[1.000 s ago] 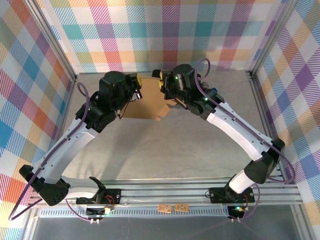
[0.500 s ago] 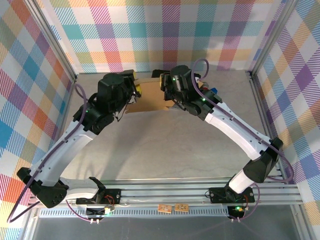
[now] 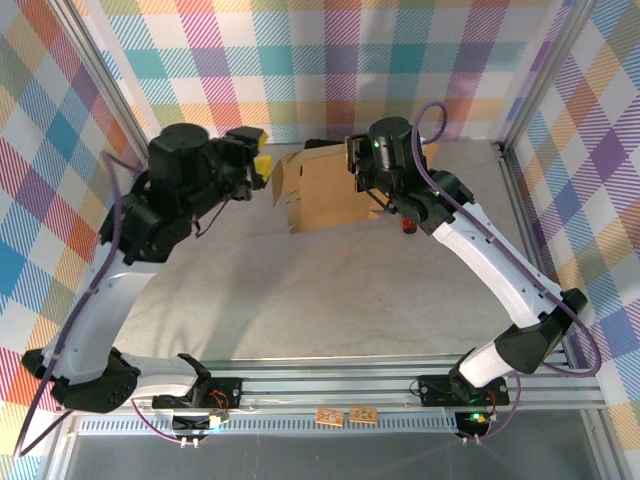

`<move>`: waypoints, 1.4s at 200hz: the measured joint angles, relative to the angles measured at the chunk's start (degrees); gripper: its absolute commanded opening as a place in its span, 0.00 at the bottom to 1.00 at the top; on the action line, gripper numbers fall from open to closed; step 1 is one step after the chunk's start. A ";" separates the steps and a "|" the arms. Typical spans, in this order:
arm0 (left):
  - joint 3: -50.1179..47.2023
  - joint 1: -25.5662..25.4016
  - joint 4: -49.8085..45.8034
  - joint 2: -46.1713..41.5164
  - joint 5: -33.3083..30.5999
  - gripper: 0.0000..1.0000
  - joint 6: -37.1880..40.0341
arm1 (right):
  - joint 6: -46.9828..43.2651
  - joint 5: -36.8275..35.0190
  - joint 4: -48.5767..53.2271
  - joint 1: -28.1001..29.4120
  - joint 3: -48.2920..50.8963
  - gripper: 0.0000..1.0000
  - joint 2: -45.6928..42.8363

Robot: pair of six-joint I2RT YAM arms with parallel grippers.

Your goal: Fold the paper box

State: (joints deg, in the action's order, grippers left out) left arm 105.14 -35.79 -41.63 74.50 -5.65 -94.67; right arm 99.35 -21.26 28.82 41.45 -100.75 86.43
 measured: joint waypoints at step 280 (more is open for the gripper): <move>-2.80 3.63 -0.02 2.03 6.43 0.46 7.10 | -1.75 3.72 2.34 -2.40 -0.90 0.00 2.36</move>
State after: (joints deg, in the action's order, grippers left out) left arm 102.35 -32.16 -41.65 76.53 0.78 -87.57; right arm 97.60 -17.54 31.16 39.05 -101.65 88.79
